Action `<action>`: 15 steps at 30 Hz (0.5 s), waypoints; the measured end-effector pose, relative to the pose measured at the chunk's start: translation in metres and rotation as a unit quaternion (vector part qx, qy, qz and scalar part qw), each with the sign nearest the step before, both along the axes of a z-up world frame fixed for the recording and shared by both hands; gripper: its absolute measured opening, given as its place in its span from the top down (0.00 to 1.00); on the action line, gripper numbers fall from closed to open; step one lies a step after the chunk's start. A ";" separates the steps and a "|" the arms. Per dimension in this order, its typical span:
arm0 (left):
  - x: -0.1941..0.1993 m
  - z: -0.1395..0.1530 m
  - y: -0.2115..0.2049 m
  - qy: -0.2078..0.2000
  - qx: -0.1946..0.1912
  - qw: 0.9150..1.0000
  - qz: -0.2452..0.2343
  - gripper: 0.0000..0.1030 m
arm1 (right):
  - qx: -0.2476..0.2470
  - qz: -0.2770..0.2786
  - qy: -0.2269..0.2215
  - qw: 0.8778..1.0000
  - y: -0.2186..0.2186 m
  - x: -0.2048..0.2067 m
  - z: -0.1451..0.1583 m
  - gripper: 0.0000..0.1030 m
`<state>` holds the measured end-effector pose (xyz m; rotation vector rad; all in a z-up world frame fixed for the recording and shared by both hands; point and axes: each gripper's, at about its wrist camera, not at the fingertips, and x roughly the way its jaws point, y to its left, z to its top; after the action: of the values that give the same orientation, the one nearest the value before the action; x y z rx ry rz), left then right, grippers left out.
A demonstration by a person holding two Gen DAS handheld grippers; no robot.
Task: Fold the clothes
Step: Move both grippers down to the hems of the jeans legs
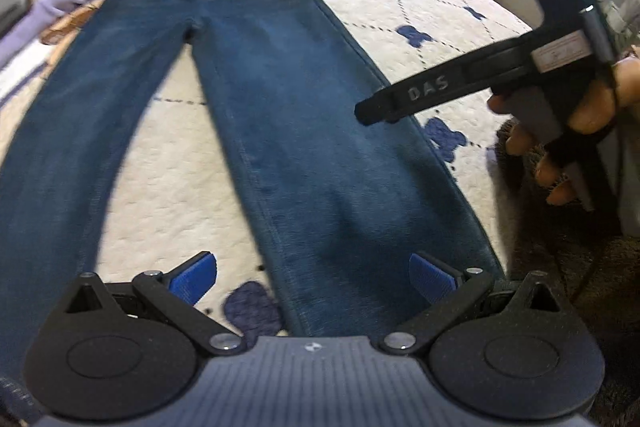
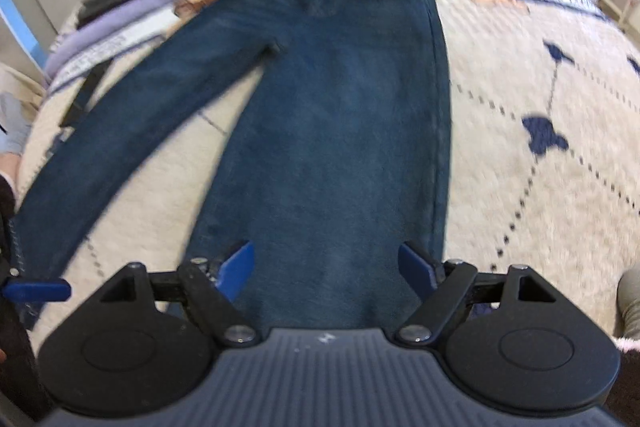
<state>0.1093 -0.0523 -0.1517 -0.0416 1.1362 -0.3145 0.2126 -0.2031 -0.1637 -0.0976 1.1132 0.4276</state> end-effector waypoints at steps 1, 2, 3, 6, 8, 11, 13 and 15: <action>0.002 -0.005 0.001 0.009 -0.025 1.000 0.000 0.01 | -0.006 -0.004 0.006 1.000 -0.003 0.002 -0.006 0.20; 0.005 -0.009 0.001 0.017 -0.044 0.999 0.003 0.01 | -0.015 -0.009 0.015 1.000 -0.008 0.005 -0.015 0.20; 0.006 -0.012 -0.001 0.022 -0.050 0.999 0.001 0.01 | -0.018 -0.012 0.019 1.000 -0.011 0.006 -0.018 0.20; 0.010 -0.019 -0.011 0.020 -0.038 0.999 -0.006 0.01 | -0.029 -0.024 0.035 0.999 -0.025 0.011 -0.029 0.20; 0.013 -0.023 -0.024 0.013 -0.013 1.000 -0.015 0.01 | -0.033 -0.030 0.044 0.998 -0.036 0.012 -0.035 0.20; 0.017 -0.029 -0.034 0.018 -0.007 1.000 -0.009 0.02 | -0.027 -0.044 0.060 0.997 -0.048 0.018 -0.042 0.20; 0.019 -0.033 -0.039 0.023 -0.006 1.000 -0.013 0.06 | -0.013 -0.055 0.077 0.995 -0.054 0.023 -0.048 0.22; 0.023 -0.034 -0.047 0.021 -0.004 1.000 -0.019 0.07 | 0.011 -0.065 0.104 0.992 -0.058 0.026 -0.054 0.27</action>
<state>0.1319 -0.0994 -0.1861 -0.0343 1.1789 -0.3547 0.2388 -0.2608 -0.2174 0.0395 1.3116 0.3375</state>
